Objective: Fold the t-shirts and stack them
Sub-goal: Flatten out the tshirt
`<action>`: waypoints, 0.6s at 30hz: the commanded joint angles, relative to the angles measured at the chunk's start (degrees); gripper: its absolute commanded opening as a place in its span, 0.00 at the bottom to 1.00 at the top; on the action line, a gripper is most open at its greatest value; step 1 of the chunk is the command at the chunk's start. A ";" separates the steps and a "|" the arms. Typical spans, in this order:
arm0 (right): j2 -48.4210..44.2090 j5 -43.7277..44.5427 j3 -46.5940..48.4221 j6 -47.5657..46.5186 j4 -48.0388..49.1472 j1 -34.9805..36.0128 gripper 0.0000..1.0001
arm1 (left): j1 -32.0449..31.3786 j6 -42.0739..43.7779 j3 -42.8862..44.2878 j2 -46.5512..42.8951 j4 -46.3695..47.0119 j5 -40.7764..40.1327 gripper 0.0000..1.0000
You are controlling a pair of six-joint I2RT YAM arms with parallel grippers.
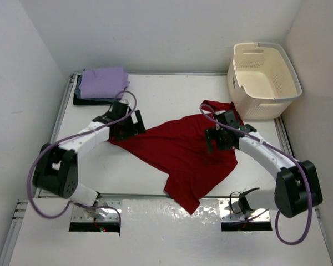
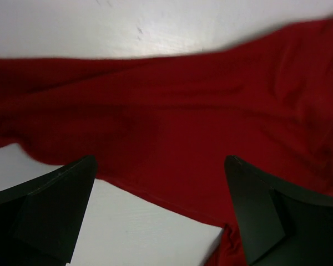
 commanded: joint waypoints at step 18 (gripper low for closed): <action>43.89 -5.54 30.19 -4.65 7.96 -7.92 0.99 | 1.12 -0.44 12.91 29.35 5.40 9.97 1.00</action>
